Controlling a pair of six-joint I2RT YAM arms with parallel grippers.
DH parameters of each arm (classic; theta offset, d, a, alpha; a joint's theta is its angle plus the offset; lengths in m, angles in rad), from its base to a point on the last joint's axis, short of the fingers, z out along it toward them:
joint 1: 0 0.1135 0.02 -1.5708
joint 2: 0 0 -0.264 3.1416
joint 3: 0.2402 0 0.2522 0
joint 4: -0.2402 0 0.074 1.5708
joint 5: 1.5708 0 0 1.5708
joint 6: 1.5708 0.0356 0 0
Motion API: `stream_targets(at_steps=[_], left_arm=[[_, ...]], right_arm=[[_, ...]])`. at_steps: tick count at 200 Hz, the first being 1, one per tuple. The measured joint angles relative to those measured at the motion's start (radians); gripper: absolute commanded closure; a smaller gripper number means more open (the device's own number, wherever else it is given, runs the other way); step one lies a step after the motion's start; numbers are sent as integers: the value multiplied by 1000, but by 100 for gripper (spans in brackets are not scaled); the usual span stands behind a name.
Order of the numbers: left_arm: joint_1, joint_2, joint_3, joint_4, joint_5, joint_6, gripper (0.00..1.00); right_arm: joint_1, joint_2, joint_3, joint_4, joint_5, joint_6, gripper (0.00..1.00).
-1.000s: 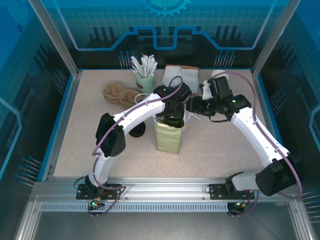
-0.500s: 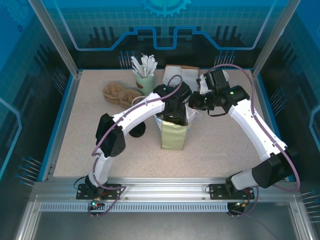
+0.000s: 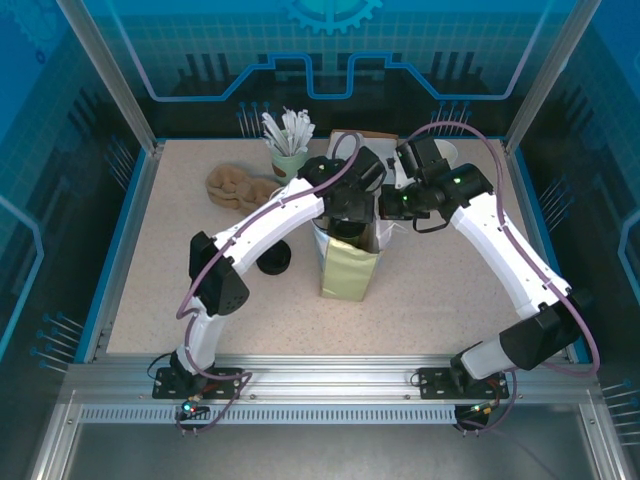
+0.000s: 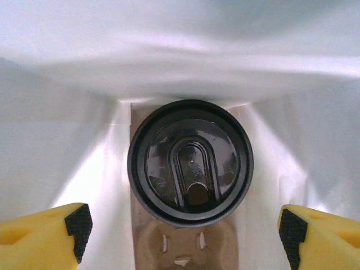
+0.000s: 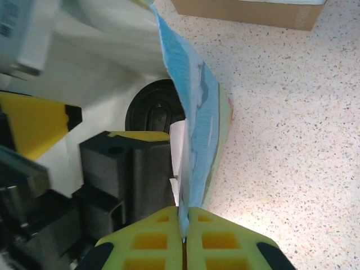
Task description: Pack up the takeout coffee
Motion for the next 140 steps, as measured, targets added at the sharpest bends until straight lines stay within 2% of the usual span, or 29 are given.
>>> stream_targets(at_steps=[84, 102, 140], left_arm=[[0, -46, 7, -11, 6, 0, 13], [0, -76, 8, 0, 21, 0, 14], [11, -188, 8, 59, 54, 4, 14]], right_arm=[[0, -1, 0, -1, 6, 7, 97], [0, -10, -13, 19, 2, 7, 100], [-3, -83, -94, 80, -23, 7, 100]])
